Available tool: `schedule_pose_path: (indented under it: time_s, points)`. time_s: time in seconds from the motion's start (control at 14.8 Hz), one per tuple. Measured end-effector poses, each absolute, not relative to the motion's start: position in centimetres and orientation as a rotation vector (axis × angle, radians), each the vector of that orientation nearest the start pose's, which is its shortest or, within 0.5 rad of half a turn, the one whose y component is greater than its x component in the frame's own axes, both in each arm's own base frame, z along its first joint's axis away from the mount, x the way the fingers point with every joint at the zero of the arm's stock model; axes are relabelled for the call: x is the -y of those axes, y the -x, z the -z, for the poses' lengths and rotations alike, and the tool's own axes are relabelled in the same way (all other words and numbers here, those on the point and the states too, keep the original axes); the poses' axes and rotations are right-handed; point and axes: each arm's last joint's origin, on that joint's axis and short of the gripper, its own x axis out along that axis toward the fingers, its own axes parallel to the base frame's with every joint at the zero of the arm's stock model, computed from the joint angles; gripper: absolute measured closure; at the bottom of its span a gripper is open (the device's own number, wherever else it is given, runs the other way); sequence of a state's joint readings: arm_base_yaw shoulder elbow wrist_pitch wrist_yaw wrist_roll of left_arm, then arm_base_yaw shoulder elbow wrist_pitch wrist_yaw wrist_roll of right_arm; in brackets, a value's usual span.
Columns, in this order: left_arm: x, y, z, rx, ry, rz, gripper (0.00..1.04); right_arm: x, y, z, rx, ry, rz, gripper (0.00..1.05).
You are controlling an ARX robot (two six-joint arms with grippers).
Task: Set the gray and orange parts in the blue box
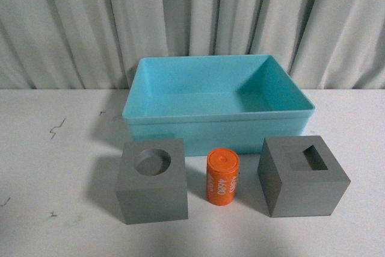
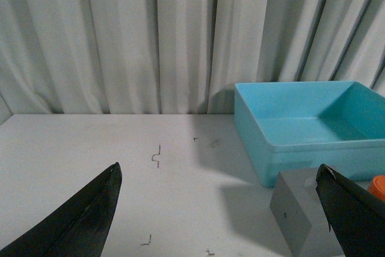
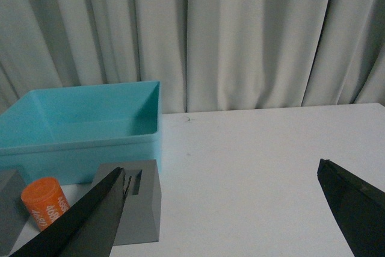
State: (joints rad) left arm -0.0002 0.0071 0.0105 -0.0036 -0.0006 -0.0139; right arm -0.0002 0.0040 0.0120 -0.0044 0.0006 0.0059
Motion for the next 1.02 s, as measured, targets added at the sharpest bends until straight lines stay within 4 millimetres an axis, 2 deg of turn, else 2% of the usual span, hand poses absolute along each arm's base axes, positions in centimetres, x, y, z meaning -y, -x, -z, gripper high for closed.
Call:
schedule_pose_path:
  time_s: [1.02]
  points:
    - [0.0, -9.75, -16.63, 0.0, 0.014, 0.0, 0.07, 0.0, -9.72, -16.69, 0.004, -0.006, 0.001, 0.06]
